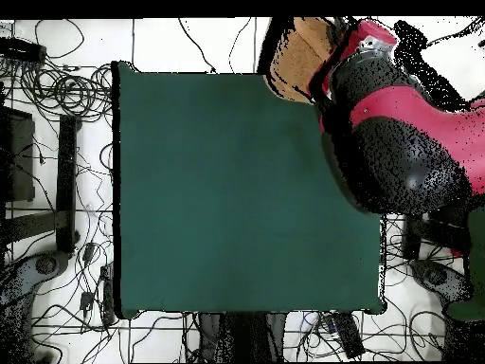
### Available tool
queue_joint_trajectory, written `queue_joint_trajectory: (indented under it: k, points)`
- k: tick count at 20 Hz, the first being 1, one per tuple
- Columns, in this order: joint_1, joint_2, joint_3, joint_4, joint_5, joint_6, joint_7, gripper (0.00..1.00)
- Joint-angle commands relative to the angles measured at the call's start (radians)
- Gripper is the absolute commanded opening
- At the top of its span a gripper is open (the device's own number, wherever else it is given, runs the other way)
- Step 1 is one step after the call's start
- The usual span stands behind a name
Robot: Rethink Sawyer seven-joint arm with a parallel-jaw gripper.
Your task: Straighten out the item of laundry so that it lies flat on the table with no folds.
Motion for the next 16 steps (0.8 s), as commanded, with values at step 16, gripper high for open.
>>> queue_joint_trajectory:
  k: [16]
  points:
    - [0.094,-0.006,-0.013,-0.136,0.195,0.684,-0.463,0.0]
